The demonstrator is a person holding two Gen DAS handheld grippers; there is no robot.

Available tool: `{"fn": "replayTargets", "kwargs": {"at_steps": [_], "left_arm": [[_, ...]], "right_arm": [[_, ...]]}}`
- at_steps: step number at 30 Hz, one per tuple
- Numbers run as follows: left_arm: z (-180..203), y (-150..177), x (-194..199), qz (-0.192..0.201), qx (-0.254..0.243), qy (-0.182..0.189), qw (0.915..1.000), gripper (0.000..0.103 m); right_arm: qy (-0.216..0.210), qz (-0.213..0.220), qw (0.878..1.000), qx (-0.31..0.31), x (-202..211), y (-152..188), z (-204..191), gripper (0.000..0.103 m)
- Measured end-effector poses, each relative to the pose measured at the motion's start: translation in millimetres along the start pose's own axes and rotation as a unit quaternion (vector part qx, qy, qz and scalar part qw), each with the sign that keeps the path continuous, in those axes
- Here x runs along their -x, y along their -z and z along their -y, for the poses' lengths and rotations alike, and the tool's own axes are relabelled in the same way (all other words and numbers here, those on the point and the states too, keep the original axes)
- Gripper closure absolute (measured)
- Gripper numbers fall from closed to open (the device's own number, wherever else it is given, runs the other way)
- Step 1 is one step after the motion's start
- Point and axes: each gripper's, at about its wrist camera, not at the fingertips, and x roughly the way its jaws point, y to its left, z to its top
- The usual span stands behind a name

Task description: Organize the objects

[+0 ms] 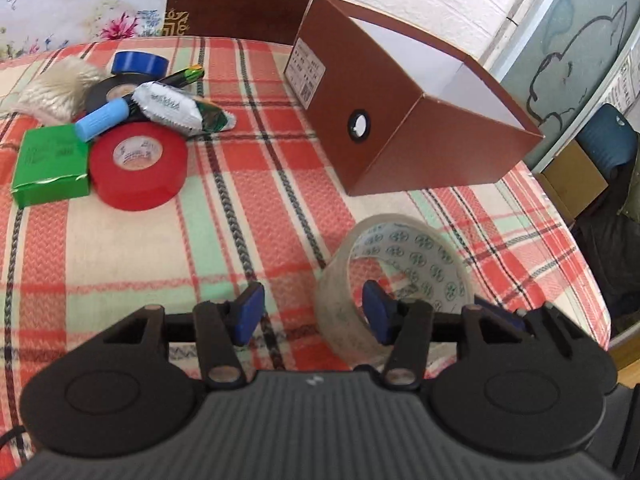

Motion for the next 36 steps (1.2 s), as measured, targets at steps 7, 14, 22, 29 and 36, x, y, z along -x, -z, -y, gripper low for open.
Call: {"fn": "replayTargets", "kwargs": {"at_steps": [7, 14, 22, 29, 36], "left_arm": [[33, -34, 36, 0.045, -0.057, 0.011, 0.9973, 0.076], [75, -121, 59, 0.155, -0.116, 0.019, 0.9809, 0.076], [95, -171, -42, 0.125, -0.124, 0.013, 0.9842, 0.072], [91, -178, -98, 0.144, -0.091, -0.020, 0.9852, 0.055], [91, -187, -93, 0.150, -0.071, -0.018, 0.9859, 0.053]], "right_arm": [[0.012, 0.073, 0.997, 0.005, 22, -20, 8, 0.025], [0.065, 0.205, 0.976, 0.035, 30, -88, 45, 0.025], [0.087, 0.150, 0.985, -0.010, -48, -96, 109, 0.024], [0.087, 0.113, 0.987, -0.068, -70, -88, 135, 0.020], [0.117, 0.138, 0.979, -0.094, -62, -95, 147, 0.020]]}}
